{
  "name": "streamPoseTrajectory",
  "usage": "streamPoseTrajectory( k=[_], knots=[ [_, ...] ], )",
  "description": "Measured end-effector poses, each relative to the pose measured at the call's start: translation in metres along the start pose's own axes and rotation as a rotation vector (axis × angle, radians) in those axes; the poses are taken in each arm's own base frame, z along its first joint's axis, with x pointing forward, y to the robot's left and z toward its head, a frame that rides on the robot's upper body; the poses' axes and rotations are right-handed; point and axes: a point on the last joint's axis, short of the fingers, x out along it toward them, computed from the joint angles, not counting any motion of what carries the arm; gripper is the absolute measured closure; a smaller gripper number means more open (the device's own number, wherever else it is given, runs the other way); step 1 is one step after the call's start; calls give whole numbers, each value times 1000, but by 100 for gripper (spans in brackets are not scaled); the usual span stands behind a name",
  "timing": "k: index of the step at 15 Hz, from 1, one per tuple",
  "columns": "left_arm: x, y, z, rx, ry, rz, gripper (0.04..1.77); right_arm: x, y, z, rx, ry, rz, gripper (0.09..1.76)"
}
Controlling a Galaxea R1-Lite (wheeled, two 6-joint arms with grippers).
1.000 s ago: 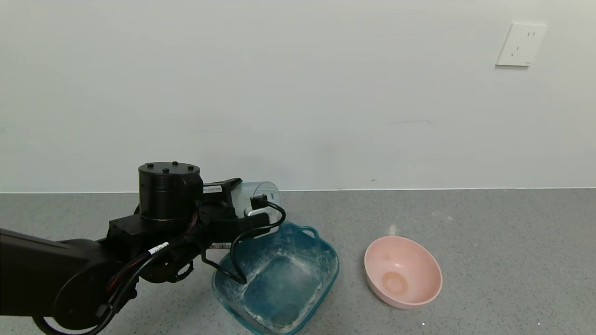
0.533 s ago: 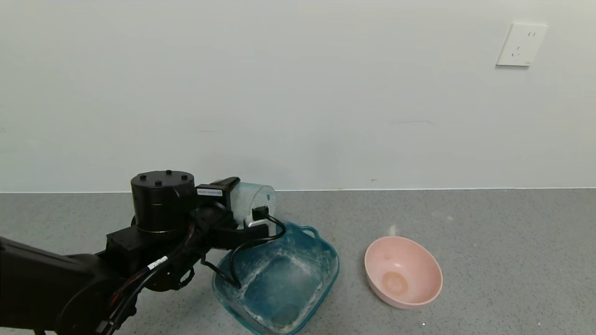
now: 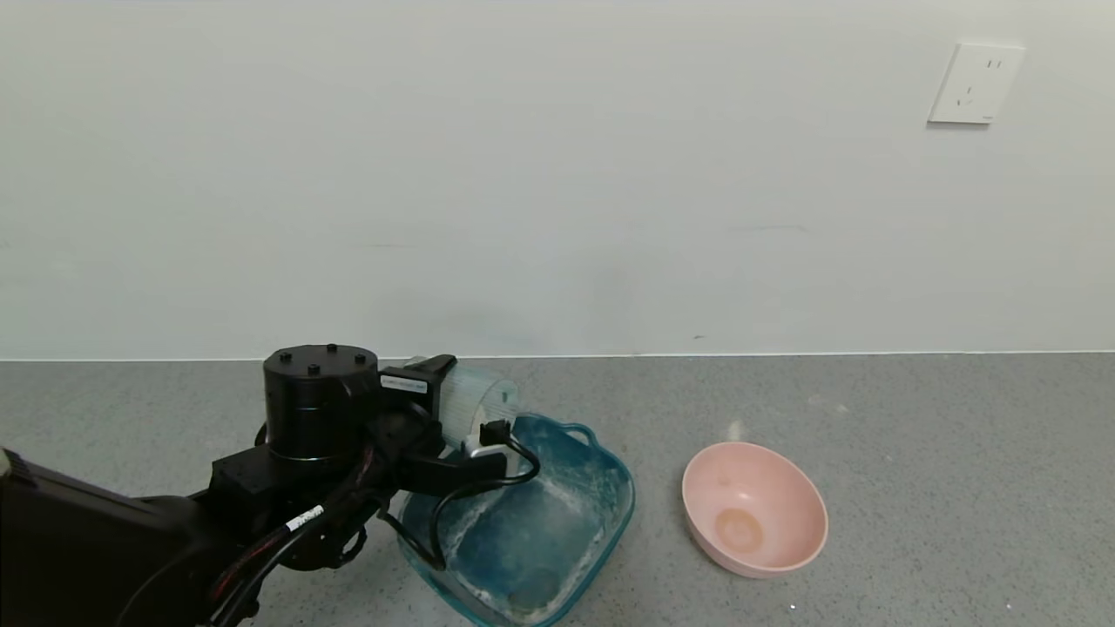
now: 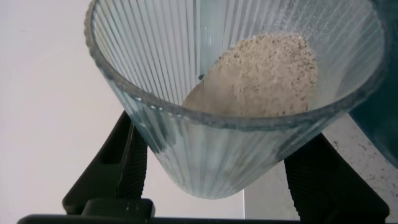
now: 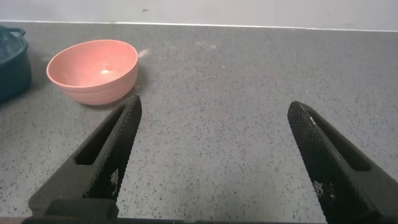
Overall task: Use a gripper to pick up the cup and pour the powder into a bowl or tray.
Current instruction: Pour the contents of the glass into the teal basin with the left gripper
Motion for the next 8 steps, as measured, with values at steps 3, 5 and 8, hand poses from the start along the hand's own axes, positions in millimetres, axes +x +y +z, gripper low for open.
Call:
streamPoseTrajectory(
  k=[3, 5, 8],
  knots=[
    [-2, -3, 3, 37, 1, -10, 54, 0, 0, 0, 0, 0, 0, 14],
    [-4, -8, 4, 60, 15, -25, 54, 0, 0, 0, 0, 0, 0, 14],
    [-6, -12, 5, 104, 34, -37, 54, 0, 0, 0, 1, 0, 0, 14]
  ],
)
